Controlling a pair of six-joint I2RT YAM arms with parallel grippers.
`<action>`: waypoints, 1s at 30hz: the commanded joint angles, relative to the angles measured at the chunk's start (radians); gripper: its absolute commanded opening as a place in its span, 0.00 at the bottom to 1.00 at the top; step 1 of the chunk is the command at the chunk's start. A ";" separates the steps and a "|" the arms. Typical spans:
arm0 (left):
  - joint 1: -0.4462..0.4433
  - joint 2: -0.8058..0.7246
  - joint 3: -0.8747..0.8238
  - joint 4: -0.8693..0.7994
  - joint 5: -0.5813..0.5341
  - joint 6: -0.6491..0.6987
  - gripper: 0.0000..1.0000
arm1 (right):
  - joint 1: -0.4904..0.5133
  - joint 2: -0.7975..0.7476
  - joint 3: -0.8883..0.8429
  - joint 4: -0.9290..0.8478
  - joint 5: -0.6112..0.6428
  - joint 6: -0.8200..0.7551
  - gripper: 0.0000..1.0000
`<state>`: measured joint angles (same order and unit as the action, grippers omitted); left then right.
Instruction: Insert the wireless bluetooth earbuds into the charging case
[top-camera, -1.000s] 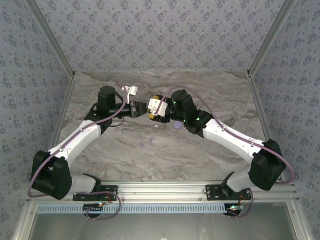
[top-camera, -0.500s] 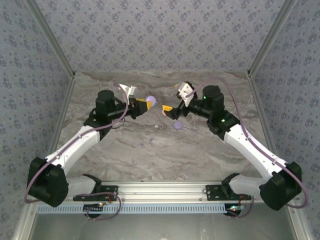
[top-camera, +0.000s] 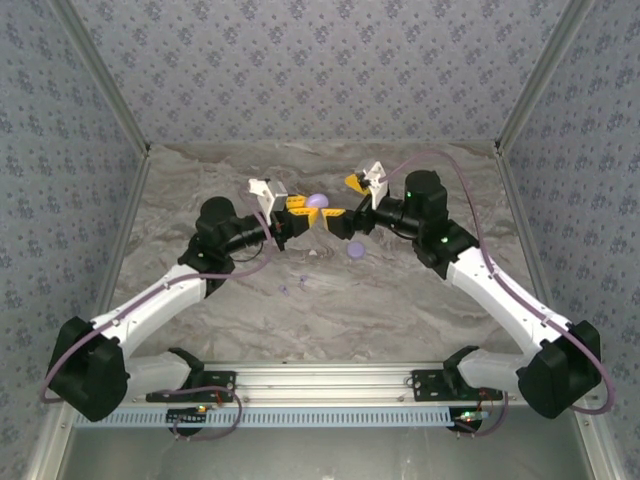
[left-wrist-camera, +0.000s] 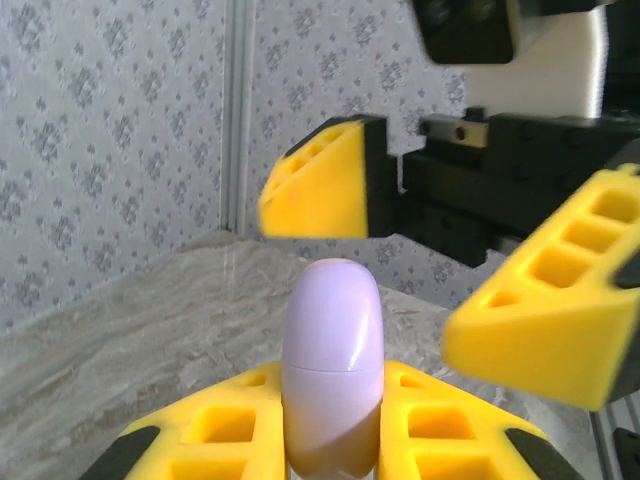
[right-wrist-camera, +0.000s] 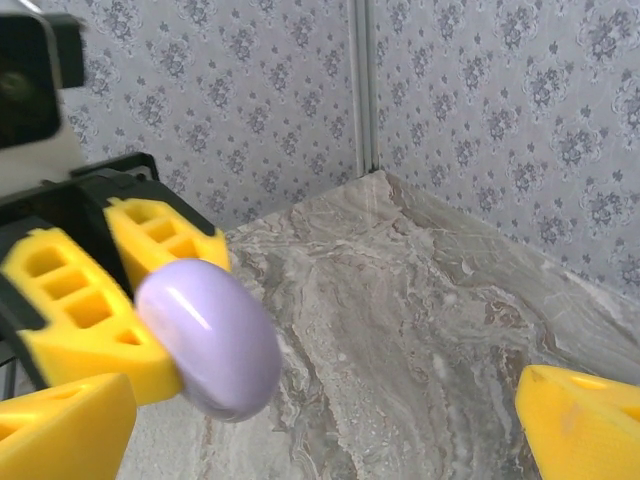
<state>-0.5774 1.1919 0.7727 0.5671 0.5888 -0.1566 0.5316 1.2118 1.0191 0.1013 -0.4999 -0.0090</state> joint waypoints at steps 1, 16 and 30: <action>-0.012 -0.026 -0.001 0.040 0.002 0.053 0.00 | -0.001 0.016 0.040 0.006 0.027 0.037 1.00; -0.025 -0.045 -0.001 -0.007 0.007 0.097 0.00 | -0.022 0.033 0.094 0.003 0.058 0.037 1.00; -0.028 -0.068 -0.013 -0.034 -0.039 0.116 0.00 | -0.041 0.029 0.131 -0.034 0.032 0.039 1.00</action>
<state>-0.5987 1.1564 0.7715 0.5369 0.5697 -0.0654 0.5007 1.2633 1.1175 0.0830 -0.4603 0.0154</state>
